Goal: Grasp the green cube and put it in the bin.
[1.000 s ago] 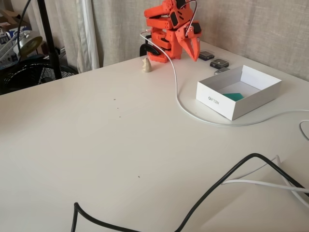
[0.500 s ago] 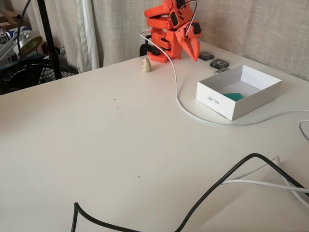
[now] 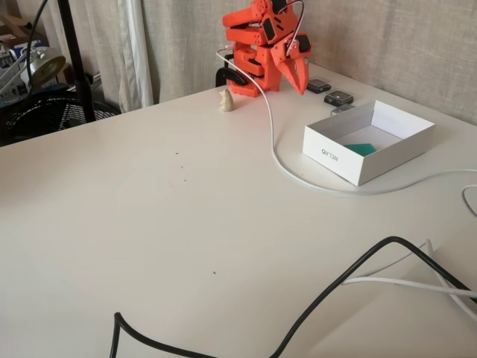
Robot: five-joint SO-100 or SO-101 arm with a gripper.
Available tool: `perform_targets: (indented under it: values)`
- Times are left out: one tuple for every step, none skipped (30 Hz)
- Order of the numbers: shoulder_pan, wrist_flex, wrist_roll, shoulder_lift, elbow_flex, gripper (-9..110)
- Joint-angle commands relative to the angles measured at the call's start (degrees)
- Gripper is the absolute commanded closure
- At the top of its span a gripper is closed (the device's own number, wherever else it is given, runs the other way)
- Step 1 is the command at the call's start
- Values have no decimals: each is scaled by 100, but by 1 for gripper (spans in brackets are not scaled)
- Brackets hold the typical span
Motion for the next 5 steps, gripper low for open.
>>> perform_targets:
  values:
    - [0,-70,-44,44,-18,110]
    - [0,-70,-44,44,-18,110]
    - [0,-70,-44,44,-18,110]
    - [0,-70,-44,44,-18,110]
    - [0,-70,-44,44,-18,110]
